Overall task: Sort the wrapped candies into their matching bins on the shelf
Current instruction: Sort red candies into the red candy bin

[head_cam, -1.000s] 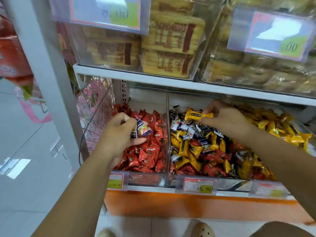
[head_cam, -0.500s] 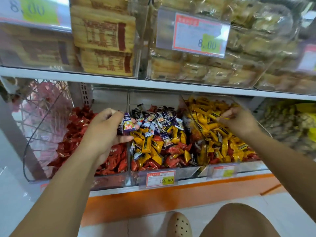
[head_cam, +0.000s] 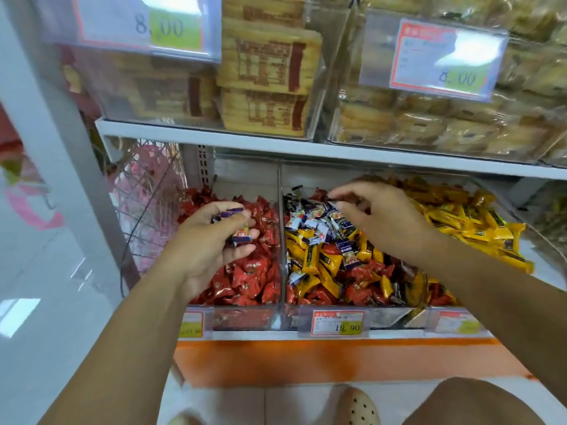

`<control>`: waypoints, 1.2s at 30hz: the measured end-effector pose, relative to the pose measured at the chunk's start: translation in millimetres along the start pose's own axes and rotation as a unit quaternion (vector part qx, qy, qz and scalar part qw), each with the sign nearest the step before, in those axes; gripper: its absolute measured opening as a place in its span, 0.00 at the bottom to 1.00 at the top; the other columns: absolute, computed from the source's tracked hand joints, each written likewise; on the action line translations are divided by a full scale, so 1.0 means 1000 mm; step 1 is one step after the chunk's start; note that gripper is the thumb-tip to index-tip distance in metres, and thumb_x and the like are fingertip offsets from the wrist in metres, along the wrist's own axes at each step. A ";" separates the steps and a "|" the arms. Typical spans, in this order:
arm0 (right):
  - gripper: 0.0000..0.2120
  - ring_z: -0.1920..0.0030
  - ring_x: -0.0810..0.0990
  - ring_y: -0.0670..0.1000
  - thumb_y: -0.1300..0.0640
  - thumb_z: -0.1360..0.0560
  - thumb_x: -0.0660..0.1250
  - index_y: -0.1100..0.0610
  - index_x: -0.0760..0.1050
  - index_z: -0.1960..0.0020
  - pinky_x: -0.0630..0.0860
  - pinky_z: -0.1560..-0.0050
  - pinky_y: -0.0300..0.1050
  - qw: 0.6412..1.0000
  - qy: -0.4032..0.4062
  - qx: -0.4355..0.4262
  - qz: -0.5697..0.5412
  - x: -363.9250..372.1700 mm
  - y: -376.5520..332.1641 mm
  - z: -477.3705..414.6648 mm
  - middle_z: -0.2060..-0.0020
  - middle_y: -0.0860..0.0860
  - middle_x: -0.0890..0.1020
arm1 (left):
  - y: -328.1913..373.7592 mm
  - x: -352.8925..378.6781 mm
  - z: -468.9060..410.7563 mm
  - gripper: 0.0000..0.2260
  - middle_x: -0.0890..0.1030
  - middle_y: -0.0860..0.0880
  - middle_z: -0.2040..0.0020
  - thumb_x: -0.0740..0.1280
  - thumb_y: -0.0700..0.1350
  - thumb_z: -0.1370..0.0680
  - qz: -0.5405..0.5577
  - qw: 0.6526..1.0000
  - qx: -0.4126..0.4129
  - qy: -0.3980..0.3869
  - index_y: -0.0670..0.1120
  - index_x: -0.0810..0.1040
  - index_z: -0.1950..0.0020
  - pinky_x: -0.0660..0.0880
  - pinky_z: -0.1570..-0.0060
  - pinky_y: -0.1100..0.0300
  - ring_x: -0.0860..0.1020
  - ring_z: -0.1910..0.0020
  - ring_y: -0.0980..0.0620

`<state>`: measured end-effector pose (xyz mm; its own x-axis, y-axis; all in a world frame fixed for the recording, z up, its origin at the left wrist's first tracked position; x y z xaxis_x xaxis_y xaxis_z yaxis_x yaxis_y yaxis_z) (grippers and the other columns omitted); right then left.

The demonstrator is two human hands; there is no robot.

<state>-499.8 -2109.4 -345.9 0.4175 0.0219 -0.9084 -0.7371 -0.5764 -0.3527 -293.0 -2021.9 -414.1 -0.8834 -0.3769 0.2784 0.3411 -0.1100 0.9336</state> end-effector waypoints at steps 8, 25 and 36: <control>0.13 0.54 0.73 0.32 0.57 0.19 0.60 0.47 0.77 0.38 0.64 0.56 0.24 0.974 -0.192 -0.118 0.005 0.069 -0.092 -0.074 0.43 0.43 0.79 | -0.010 -0.066 0.002 0.08 0.81 0.44 0.54 0.61 0.35 0.20 -0.137 0.988 0.004 0.066 0.47 0.75 0.46 0.79 0.66 0.63 0.80 0.59 0.53; 0.29 0.36 0.72 0.53 0.49 0.29 0.73 0.45 0.68 0.30 0.70 0.41 0.45 0.912 -0.324 -0.151 0.200 0.146 -0.108 -0.141 0.32 0.50 0.71 | -0.029 -0.081 -0.005 0.19 0.80 0.47 0.56 0.60 0.36 0.21 -0.213 0.971 -0.086 0.063 0.52 0.69 0.32 0.76 0.71 0.65 0.77 0.65 0.54; 0.28 0.26 0.58 0.57 0.45 0.26 0.68 0.38 0.63 0.28 0.59 0.29 0.55 0.826 -0.406 -0.208 0.331 0.169 -0.103 -0.126 0.24 0.48 0.56 | -0.027 -0.081 -0.004 0.14 0.82 0.42 0.57 0.61 0.33 0.24 -0.248 0.961 -0.098 0.075 0.54 0.72 0.52 0.79 0.68 0.58 0.79 0.66 0.50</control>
<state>-286.7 -2149.6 -435.0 -0.6227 0.0336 -0.7817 -0.3448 -0.9086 0.2357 -229.1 -1991.5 -463.2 -0.9019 -0.3597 -0.2390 -0.0427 -0.4763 0.8783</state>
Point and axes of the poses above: each hand's wrist, its own z-axis away from the middle knuckle, its own x-axis out of the palm, y = z × x, the point moved 6 cm from there along -z, towards the middle knuckle
